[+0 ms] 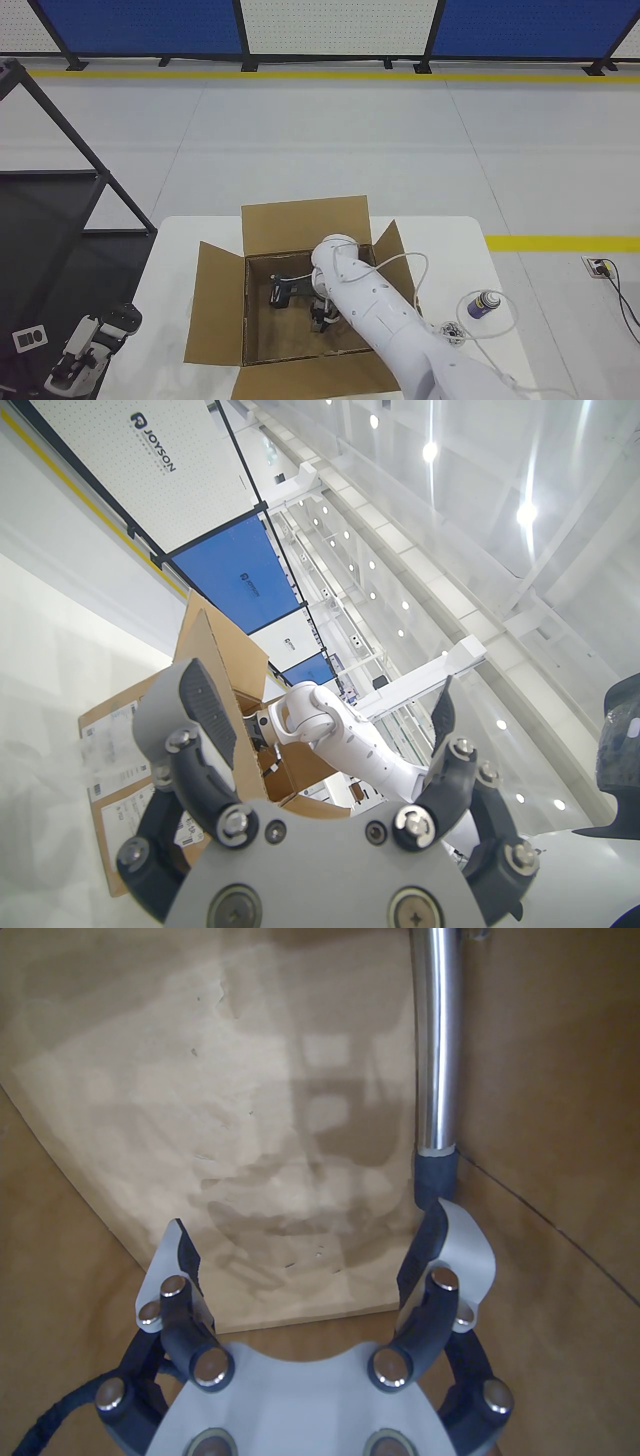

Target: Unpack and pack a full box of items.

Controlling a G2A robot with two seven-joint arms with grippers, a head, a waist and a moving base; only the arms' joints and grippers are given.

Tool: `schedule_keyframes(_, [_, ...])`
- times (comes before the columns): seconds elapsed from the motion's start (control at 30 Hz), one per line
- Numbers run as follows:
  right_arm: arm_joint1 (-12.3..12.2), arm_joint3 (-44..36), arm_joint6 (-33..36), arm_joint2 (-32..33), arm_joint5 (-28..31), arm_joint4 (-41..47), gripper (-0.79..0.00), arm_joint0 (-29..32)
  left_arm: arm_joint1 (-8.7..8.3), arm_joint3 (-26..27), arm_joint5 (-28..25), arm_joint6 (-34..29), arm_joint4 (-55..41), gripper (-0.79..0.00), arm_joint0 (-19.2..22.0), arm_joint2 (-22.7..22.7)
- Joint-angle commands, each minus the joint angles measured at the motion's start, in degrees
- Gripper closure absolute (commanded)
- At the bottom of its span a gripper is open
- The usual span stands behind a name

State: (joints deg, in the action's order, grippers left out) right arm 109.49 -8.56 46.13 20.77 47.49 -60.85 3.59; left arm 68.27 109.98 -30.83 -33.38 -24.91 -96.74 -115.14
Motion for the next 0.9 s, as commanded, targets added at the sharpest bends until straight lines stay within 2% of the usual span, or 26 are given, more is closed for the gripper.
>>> schedule_keyframes(0.0, [-0.05, -0.08, -0.35, 0.27, 0.27, 0.43, -0.785, -0.06, 0.0, 0.0, 0.0, 0.0, 0.0, -0.785, 0.0, 0.0])
schedule_keyframes(0.33, [-1.06, -2.21, -9.63, -0.73, 0.12, -4.29, -0.785, -1.47, -0.18, 0.33, 1.42, -0.99, 0.86, -0.785, 0.31, 0.33])
schedule_keyframes(0.63, [-3.31, -6.12, -22.31, -2.36, -0.84, -11.96, -0.785, -2.74, -1.07, -0.24, 5.38, -8.19, 3.59, -0.785, 0.72, -0.53])
schedule_keyframes(0.87, [-5.16, -10.5, -22.97, -2.25, -0.29, -14.59, -0.785, -2.54, -1.33, -0.05, 8.19, -6.52, 7.89, -0.785, 1.42, 0.16])
